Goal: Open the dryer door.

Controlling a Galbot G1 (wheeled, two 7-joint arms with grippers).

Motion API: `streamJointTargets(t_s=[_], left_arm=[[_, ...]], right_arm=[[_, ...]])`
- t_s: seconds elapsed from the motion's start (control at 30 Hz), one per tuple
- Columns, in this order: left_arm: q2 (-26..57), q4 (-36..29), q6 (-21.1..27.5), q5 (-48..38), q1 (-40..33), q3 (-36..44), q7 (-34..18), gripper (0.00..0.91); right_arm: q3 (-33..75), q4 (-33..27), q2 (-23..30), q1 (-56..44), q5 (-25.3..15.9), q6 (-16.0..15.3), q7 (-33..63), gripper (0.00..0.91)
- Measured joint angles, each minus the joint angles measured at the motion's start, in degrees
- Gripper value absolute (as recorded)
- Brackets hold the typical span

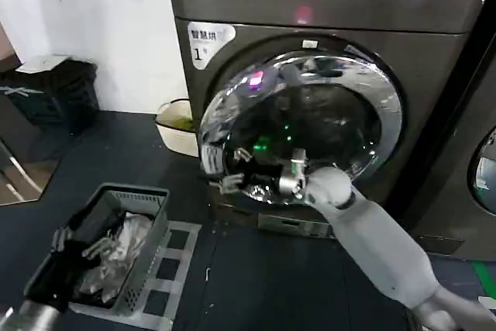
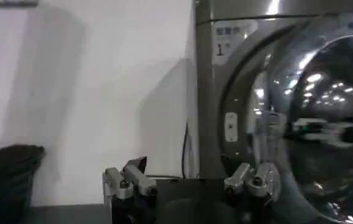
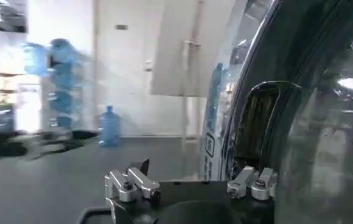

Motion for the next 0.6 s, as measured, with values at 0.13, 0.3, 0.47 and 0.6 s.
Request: streamJointTargets(t_s=[0.13,0.3,0.47,0.6], left_arm=[[4.4,2.4,1.3,-2.8,-2.2,0.6,-1.1,0.907],[9.0,5.1,2.4,-8.6,-5.2,2.2,-0.1,0.907],[13.9,9.0,2.3,-11.7,-9.5,5.9,6.2,0.907],[18.2,13.2,0.4,-13.3,-13.9,10.1,10.2,0.907]], right_arm=[[0.9,1.5,-1.8,-1.6,0.0,0.0,-4.3,0.907],[2.8,3.4,-3.7,-3.9,0.5,0.4,-9.8,0.907],[5.5,5.0,-5.5,-6.6,0.1,1.8,-15.0,0.907],[8.5,6.4,-7.5,-9.4,0.4,2.8,-17.8,0.907]])
